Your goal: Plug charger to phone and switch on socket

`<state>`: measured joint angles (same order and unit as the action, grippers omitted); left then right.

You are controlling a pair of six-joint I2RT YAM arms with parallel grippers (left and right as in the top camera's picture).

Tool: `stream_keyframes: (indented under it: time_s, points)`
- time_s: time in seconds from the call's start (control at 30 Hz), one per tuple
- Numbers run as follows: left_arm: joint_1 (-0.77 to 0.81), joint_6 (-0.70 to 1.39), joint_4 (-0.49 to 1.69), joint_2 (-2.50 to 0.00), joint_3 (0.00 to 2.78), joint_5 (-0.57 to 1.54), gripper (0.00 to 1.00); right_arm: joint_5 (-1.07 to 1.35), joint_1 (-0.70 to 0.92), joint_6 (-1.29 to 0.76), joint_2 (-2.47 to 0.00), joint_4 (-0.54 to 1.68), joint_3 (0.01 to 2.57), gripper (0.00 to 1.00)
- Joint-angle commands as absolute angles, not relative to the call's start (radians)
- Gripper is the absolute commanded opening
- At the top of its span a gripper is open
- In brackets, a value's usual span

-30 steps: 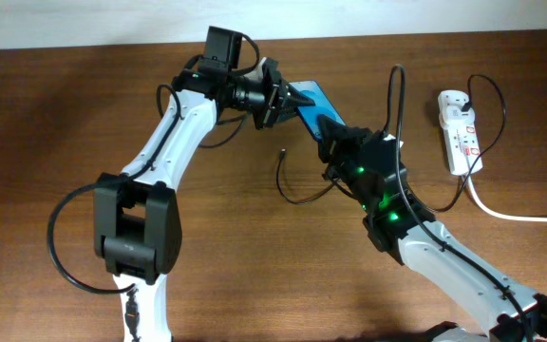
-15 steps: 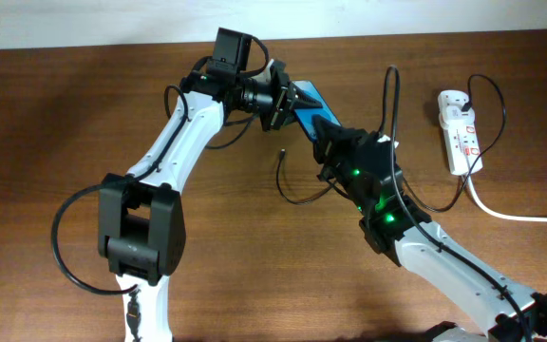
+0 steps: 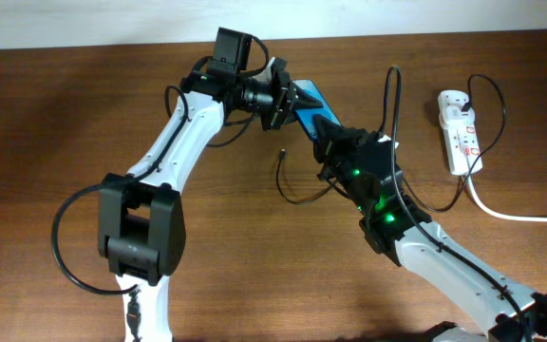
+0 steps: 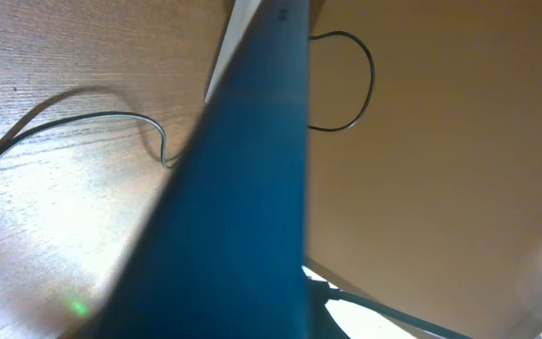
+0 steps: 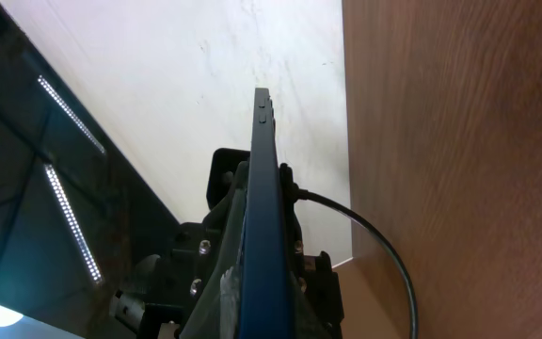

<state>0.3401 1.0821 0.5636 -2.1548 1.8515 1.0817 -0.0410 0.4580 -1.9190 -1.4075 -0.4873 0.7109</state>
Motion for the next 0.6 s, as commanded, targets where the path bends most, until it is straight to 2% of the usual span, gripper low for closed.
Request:
stream_keyframes:
  time_s: [0.0, 0.03, 0.13, 0.2, 0.37, 0.47, 0.57]
  points:
    - [0.343, 1.052, 0.576, -2.160, 1.856, 1.073, 0.00, -0.009, 0.456, -1.815, -1.404, -0.495, 0.732, 0.04]
    - [0.343, 1.052, 0.576, -2.160, 1.856, 1.067, 0.00, -0.009, 0.456, -1.815, -1.404, -0.495, 0.732, 0.04]
    - [0.342, 1.030, 0.575, -2.160, 1.856, 1.025, 0.00, -0.012, 0.456, -1.815, -1.404, -0.495, 0.732, 0.23]
    - [0.336, 1.015, 0.575, -2.160, 1.856, 1.005, 0.00, -0.012, 0.456, -1.815, -1.404, -0.495, 0.732, 0.26]
    - [0.296, 0.968, 0.576, -2.160, 1.856, 0.999, 0.00, -0.013, 0.456, -1.811, -1.404, -0.492, 0.732, 0.53]
    - [0.264, 0.915, 0.576, -2.160, 1.856, 0.999, 0.00, -0.013, 0.451, -1.784, -1.404, -0.479, 0.731, 0.59]
    - [0.226, 0.853, 0.577, -2.160, 1.856, 1.010, 0.00, -0.012, 0.435, -1.649, -1.404, -0.475, 0.731, 0.67]
